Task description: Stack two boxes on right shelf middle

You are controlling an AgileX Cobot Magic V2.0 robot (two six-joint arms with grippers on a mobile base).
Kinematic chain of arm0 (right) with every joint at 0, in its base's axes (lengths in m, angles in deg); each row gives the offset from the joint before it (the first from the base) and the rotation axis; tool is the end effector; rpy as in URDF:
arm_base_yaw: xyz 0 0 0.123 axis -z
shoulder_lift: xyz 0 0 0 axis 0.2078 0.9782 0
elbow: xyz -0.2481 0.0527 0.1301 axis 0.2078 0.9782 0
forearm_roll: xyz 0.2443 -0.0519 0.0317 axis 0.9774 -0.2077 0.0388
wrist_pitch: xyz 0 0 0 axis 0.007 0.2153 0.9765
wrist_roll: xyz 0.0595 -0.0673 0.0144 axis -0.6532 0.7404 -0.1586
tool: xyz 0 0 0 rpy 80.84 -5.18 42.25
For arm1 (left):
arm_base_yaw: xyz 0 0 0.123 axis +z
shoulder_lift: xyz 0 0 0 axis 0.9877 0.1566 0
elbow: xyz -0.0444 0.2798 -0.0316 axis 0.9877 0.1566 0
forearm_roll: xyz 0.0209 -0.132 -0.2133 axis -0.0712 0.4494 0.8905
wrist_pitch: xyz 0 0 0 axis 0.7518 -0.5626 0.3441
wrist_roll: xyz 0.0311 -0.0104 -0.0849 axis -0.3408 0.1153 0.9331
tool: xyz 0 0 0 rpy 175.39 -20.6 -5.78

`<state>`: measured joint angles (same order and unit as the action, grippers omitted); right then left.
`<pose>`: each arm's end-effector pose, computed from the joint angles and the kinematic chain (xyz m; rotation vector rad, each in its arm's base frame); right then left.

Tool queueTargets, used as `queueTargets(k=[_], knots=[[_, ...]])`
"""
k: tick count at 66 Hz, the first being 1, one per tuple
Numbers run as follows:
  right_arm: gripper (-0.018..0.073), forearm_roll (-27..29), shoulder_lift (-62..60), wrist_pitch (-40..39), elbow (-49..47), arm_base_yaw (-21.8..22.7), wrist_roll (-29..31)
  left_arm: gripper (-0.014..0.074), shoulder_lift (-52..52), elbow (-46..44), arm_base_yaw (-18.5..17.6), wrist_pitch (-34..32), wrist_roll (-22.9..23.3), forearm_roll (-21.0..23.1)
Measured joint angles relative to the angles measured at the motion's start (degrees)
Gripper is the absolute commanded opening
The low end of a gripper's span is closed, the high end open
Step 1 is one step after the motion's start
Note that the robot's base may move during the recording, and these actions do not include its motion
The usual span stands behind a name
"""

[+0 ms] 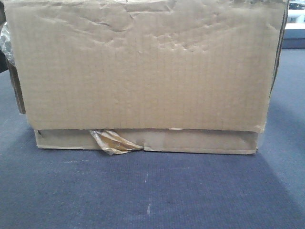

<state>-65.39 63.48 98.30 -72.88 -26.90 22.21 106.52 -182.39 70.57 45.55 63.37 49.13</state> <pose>0.2883 0.0944 0.4125 -0.4520 2.3912 0.3275 0.3329 -0.0613 0.4043 0.1798 2.5709 -0.0840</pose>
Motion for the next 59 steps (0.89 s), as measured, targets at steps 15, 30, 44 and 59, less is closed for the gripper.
queueTargets(k=[15,30,44,59], knots=[[0.0568,0.2,7.0,2.7,0.0,-0.1,0.0,0.0581,3.5,1.6,0.0,0.0,-0.3,2.7],[0.0568,0.2,10.5,3.1,0.0,-0.1,0.0,0.0581,5.9,1.6,-1.8,-0.1,-0.7,3.5],[0.0542,0.2,13.2,3.1,0.0,-0.1,0.0,0.0581,7.9,1.6,-2.2,-0.2,-0.8,3.9],[0.0144,0.2,14.0,2.8,0.0,-0.1,0.1,0.0304,9.0,1.6,-2.2,-0.3,-0.8,3.9]])
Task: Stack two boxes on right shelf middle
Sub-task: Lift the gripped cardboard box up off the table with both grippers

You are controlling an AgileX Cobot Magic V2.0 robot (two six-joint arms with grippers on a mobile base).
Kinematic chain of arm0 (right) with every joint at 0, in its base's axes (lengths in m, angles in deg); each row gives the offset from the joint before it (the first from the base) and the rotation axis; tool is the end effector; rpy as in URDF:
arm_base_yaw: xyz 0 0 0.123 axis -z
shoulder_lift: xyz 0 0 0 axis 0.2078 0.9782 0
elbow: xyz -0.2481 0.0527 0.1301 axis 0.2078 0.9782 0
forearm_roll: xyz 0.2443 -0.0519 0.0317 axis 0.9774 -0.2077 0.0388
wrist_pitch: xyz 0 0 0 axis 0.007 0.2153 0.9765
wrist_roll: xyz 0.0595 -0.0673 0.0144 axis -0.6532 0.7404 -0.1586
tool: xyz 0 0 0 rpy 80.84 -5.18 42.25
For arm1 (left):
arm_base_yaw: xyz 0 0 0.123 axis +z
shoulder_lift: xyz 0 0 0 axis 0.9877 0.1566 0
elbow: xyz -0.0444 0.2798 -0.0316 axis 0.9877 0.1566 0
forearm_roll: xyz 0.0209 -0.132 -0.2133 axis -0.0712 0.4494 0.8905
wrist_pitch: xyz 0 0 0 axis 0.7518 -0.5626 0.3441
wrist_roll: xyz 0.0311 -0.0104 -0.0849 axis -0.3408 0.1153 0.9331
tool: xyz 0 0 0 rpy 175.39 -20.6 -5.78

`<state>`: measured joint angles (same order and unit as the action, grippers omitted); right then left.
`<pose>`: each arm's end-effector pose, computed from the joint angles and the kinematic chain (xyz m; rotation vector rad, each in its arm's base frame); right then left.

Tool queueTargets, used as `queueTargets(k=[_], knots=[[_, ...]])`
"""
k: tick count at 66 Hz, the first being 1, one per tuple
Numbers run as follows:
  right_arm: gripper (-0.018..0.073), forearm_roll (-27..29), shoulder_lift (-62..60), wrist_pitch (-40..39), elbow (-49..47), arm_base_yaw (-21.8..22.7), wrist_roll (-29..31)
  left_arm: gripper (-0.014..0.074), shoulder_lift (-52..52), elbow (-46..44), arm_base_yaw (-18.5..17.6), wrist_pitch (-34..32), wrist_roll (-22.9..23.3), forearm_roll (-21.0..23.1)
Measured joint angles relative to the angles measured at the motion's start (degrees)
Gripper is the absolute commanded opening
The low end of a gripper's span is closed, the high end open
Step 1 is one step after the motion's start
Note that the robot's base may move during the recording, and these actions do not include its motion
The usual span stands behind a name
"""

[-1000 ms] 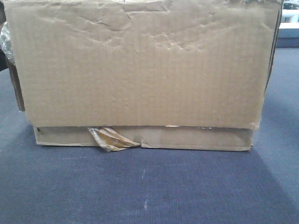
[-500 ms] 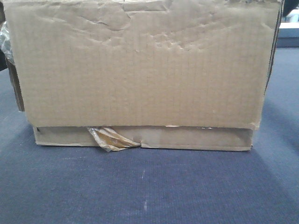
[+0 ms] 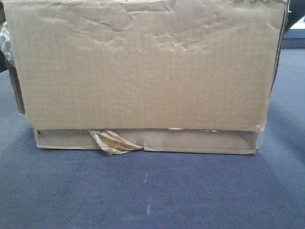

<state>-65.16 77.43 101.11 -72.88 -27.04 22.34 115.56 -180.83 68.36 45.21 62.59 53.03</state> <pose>0.3427 0.1106 0.3292 -0.4848 2.6819 0.3294 0.3672 -0.0883 0.3403 0.2499 2.7497 -0.1613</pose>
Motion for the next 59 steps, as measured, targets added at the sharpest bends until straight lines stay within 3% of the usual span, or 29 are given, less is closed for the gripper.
queueTargets(k=[5,9,10,37,59], knots=[[-0.0057,0.4,0.0,0.0,0.0,-0.1,0.0,0.0094,0.2,0.0,0.0,0.0,0.0,0.0],[-0.0172,0.7,0.0,0.0,0.0,-0.3,-0.1,-0.0099,0.2,0.0,-0.2,0.2,0.0,1.1],[-0.0166,0.5,0.0,0.0,0.0,-0.3,-0.2,-0.0109,0.2,0.0,-0.3,0.2,0.0,1.3],[-0.0153,0.6,-1.3,-0.2,0.0,-0.5,-1.1,-0.0111,-0.8,0.1,-0.4,0.3,0.4,0.8],[-0.0153,0.8,-9.3,-1.6,-1.7,-0.5,-1.1,-0.0111,-10.1,0.1,-0.4,-0.6,1.7,0.6]])
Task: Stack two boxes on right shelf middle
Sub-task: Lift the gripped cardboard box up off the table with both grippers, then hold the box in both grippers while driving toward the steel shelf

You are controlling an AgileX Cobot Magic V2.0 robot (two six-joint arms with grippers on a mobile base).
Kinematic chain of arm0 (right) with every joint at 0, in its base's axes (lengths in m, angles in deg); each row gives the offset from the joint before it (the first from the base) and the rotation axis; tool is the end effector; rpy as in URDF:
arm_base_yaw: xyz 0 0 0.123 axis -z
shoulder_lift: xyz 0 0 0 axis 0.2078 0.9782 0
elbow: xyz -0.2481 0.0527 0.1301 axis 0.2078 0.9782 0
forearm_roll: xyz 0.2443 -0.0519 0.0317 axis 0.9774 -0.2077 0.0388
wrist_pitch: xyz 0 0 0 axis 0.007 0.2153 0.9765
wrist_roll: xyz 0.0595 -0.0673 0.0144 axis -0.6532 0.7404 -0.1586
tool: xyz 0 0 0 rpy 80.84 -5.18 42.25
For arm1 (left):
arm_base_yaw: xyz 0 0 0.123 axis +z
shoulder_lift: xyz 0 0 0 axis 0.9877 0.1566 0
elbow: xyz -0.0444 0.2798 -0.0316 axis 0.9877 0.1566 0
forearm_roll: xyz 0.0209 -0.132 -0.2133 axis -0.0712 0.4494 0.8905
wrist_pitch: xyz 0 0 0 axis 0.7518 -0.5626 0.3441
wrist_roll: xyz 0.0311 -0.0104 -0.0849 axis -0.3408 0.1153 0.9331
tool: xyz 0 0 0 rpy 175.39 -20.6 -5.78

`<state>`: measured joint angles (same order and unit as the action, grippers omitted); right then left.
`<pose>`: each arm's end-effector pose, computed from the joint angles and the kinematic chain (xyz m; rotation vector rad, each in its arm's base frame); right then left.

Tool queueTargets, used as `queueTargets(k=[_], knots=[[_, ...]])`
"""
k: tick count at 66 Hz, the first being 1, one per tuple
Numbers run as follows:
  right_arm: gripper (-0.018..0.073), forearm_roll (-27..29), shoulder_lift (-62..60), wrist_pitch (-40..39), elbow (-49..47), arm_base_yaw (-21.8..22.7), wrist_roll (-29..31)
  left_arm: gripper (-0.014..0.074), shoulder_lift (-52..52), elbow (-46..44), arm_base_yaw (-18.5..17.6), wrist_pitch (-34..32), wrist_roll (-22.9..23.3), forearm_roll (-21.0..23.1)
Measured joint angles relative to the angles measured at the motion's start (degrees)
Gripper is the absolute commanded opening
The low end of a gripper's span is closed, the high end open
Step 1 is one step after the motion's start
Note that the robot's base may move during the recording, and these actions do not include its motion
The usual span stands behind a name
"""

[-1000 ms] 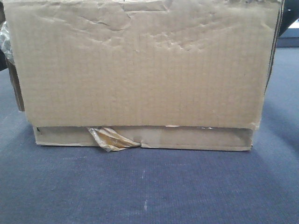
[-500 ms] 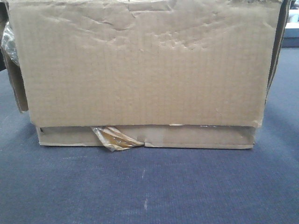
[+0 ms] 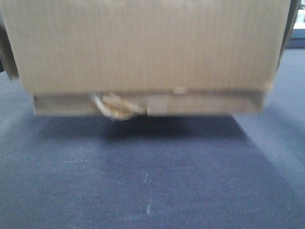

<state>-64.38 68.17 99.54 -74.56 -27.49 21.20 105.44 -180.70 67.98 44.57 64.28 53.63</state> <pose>0.3075 0.1046 0.3947 -0.4493 2.4679 0.3616 0.3243 -0.0819 0.4032 0.2100 2.5692 -0.2123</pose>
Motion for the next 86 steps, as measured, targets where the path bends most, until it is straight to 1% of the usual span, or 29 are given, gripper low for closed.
queueTargets(k=[22,32,57,86], knots=[[-0.0153,0.1,-7.2,-1.1,-7.6,0.0,0.0,-0.0111,-12.2,0.0,0.0,-7.3,0.4,-0.1],[-0.0153,0.3,-8.9,-1.8,-10.0,0.0,0.0,-0.0111,-15.6,0.0,0.0,-9.8,0.5,0.0],[-0.0153,0.4,-9.3,-1.8,-10.3,-0.1,0.0,-0.0111,-16.2,0.0,0.0,-10.1,0.5,0.0],[-0.0153,0.4,-9.3,-3.8,-10.3,-0.1,0.0,-0.0111,-16.2,0.0,0.0,-11.2,0.5,0.0]])
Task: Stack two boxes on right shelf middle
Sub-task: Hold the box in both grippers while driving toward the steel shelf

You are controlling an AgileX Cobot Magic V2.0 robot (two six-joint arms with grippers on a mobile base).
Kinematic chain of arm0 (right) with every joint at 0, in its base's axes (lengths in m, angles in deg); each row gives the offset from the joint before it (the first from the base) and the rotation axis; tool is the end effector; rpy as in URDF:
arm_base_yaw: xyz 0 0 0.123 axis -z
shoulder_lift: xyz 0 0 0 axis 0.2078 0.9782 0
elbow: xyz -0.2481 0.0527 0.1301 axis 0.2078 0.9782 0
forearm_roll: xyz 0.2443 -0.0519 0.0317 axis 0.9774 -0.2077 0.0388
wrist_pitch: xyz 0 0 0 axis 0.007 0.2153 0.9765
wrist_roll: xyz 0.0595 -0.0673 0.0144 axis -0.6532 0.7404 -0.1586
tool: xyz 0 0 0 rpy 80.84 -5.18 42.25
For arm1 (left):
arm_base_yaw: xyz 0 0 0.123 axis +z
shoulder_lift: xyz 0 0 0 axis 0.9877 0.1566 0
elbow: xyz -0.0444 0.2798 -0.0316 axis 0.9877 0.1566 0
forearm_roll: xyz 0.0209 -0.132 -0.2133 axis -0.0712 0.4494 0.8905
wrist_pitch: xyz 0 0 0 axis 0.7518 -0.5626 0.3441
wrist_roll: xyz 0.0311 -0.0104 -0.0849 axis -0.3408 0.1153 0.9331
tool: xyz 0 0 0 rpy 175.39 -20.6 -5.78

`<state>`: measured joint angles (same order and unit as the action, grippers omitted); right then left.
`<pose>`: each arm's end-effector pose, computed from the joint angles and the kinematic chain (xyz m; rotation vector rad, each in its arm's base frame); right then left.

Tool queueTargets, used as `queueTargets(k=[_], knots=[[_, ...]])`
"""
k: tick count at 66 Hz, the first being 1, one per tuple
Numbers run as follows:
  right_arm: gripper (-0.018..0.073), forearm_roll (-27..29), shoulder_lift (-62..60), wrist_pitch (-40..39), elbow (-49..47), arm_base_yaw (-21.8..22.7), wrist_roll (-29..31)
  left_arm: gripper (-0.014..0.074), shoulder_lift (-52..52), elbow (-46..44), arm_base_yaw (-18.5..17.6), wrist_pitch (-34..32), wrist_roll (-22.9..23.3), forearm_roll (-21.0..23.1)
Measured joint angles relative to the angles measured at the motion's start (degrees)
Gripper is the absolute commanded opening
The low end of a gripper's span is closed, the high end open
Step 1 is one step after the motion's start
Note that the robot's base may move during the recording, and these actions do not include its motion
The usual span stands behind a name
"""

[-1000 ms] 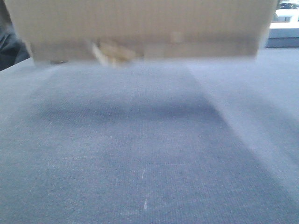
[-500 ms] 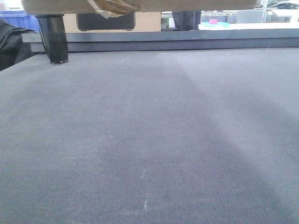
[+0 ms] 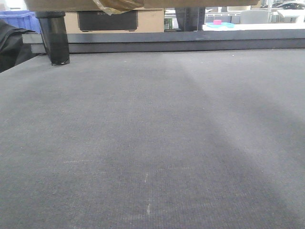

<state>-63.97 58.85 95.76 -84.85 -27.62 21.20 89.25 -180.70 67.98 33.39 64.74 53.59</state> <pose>0.2531 0.0900 0.5010 -0.4126 2.0594 0.3771 0.2455 -0.0630 0.4997 0.1662 2.0931 -0.2714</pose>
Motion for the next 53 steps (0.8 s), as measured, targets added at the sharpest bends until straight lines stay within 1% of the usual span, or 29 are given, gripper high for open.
queueTargets(k=[53], knots=[[-0.0153,0.0,0.0,-0.8,0.0,0.0,0.0,-0.0111,0.0,0.0,0.0,-0.3,0.0,-0.1]])
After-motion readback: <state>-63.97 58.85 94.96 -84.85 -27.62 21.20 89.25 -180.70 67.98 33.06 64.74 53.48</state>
